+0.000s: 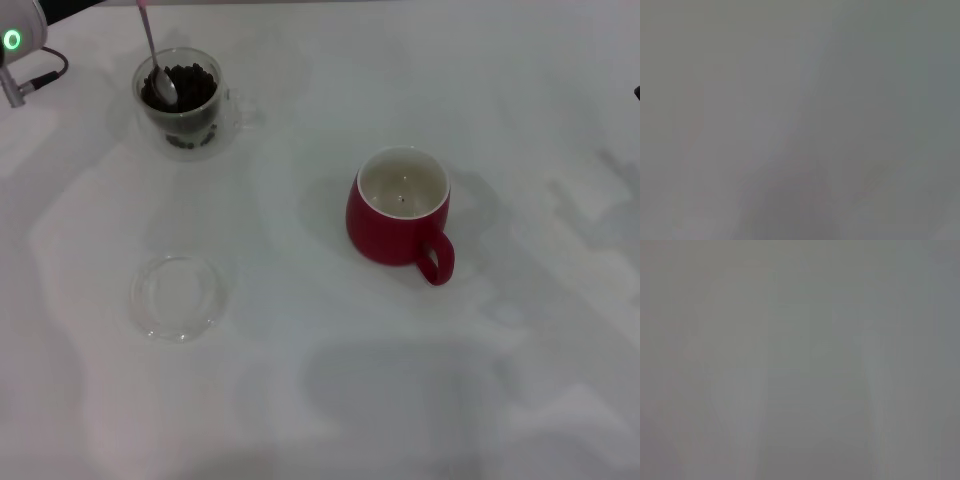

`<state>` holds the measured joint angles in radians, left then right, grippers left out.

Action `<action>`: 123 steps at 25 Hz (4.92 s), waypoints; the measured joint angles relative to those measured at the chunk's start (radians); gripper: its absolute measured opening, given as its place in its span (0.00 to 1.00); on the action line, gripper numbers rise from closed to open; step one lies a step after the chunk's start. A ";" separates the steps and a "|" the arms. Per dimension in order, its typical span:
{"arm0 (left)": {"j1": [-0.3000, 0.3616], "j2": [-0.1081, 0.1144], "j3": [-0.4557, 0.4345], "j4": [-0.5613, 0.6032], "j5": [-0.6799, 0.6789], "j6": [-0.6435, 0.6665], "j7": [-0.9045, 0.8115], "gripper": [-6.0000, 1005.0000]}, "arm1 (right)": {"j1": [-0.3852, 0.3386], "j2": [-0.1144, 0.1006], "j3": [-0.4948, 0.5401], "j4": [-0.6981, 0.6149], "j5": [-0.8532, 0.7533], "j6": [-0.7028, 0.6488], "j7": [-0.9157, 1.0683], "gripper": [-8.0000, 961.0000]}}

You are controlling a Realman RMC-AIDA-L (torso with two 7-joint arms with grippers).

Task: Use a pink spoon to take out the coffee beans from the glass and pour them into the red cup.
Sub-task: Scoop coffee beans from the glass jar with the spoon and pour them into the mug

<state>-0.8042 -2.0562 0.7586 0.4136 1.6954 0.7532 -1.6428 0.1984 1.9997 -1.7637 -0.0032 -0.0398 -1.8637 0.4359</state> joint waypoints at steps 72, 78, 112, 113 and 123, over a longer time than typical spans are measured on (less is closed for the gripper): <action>0.289 -0.009 -0.008 -0.185 -0.550 0.358 -0.181 0.13 | -0.005 -0.013 -0.006 0.014 -0.002 0.069 0.038 0.88; 0.289 -0.003 -0.003 -0.184 -0.544 0.420 -0.175 0.14 | 0.008 -0.014 -0.007 0.014 -0.002 0.072 0.038 0.88; 0.023 -0.023 0.301 -0.199 -0.492 0.451 -0.235 0.14 | 0.005 -0.013 0.000 0.005 0.005 0.065 0.029 0.88; 0.014 -0.023 0.316 -0.199 -0.492 0.443 -0.234 0.14 | 0.004 -0.013 0.000 0.005 0.005 0.065 0.029 0.88; -0.076 -0.023 0.544 -0.133 -0.486 0.305 -0.205 0.14 | 0.009 -0.012 0.000 0.009 0.007 0.072 0.029 0.88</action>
<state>-0.8805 -2.0789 1.3025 0.2803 1.2093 1.0581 -1.8478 0.2069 1.9877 -1.7640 0.0056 -0.0331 -1.7913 0.4647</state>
